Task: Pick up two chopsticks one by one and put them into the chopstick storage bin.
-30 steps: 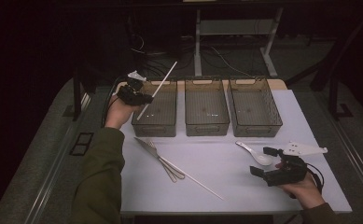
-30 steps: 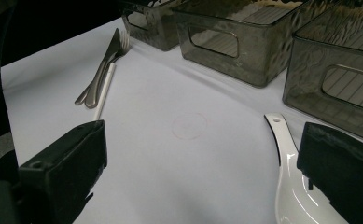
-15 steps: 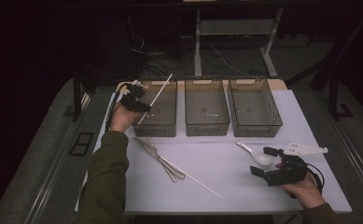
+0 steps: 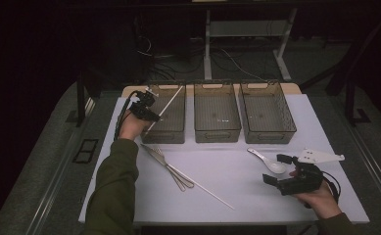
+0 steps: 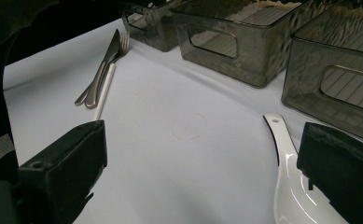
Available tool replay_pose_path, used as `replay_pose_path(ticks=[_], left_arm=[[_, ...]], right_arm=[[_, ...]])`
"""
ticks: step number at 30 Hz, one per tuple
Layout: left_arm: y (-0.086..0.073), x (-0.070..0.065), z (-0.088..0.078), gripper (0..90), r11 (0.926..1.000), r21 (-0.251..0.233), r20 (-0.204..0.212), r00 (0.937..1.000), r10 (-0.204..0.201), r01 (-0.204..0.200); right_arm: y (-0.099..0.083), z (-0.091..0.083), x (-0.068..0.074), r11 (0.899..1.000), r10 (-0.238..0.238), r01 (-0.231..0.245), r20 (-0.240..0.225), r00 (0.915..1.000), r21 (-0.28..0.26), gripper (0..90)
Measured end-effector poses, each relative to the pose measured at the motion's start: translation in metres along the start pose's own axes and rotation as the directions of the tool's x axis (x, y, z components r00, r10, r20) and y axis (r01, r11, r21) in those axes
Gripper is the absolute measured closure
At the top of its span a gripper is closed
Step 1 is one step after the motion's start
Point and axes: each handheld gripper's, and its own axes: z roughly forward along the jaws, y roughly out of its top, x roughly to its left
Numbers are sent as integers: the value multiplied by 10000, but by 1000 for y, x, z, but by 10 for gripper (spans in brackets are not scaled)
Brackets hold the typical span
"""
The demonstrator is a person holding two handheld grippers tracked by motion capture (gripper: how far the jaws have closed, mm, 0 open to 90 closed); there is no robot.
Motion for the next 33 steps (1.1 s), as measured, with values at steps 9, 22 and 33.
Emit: replay_pose_path(ticks=[9,22,33], left_arm=[[0,1,-3,788,9997,-243,98,10000,-15,18],[10,-16,-25,623,9861,-1310,679,9914,1122,-1026],[18,-50,-48,482,9486,-2268,1622,9518,2604,-2209]], right_arm=[[0,0,0,10000,8,-8,6,10000,1,15],[0,1,1,10000,6,-6,15,10000,1,15],[0,1,1,10000,20,-20,14,10000,1,15]])
